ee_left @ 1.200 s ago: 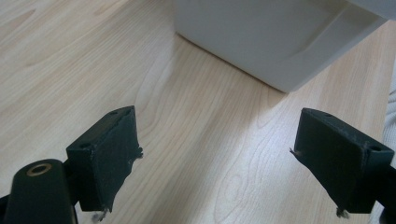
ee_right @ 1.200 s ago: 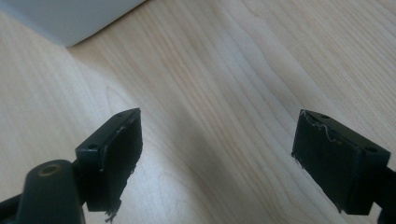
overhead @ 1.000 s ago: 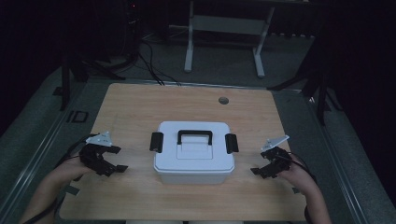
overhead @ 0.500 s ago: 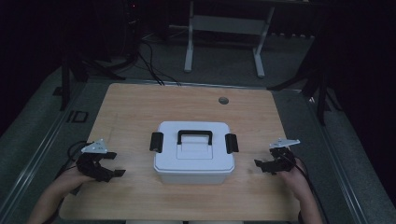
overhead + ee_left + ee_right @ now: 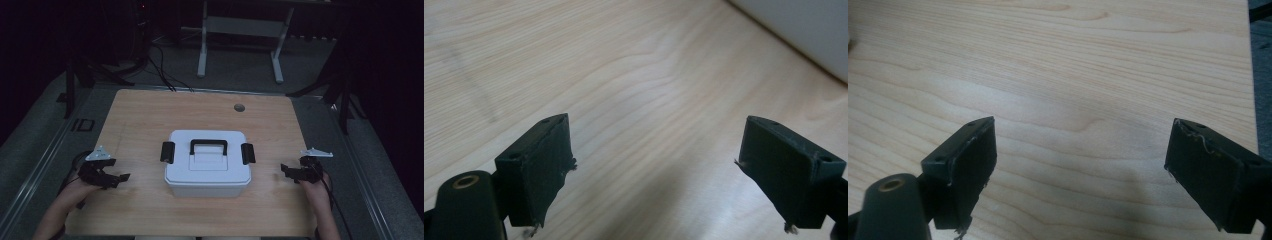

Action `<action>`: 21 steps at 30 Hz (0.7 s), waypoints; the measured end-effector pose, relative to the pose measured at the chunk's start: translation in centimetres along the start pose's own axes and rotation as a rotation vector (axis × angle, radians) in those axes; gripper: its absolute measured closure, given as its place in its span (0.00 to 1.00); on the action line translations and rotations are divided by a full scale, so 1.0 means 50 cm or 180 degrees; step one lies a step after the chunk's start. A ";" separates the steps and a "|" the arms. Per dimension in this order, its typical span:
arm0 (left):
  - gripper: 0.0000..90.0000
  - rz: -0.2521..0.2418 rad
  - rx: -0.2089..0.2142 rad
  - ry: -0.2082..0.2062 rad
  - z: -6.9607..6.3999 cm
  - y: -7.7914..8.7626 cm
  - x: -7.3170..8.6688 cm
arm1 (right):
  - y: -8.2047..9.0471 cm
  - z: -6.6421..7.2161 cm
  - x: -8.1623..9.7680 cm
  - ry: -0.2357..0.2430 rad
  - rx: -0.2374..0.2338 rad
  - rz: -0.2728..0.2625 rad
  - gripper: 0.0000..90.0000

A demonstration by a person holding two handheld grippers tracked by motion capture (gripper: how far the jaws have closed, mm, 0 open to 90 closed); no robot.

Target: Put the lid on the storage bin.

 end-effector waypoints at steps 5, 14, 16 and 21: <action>0.12 0.0024 -0.0176 0.0077 0.009 -0.002 0.003 | -0.001 0.000 -0.001 -0.0012 0.0018 -0.0017 0.14; 0.10 0.0020 -0.0443 0.0199 0.018 -0.001 0.012 | -0.005 0.003 -0.001 -0.0040 0.0052 -0.0038 0.14; 0.10 0.0048 -0.0497 0.0232 0.019 -0.003 0.020 | -0.007 0.003 -0.001 -0.0039 0.0070 -0.0034 0.14; 0.10 0.0029 -0.0699 0.0422 0.028 0.000 0.035 | -0.010 0.005 0.001 -0.0020 0.0069 -0.0012 0.14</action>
Point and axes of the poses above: each handheld gripper's, and its own axes: y roughly backward along the jaws, x roughly out of its underside, z roughly to its left, the point moved 5 cm from there along -y, roughly forward along the jaws, and after that the axes turned 12 degrees about -y, right-handed, at the moved point
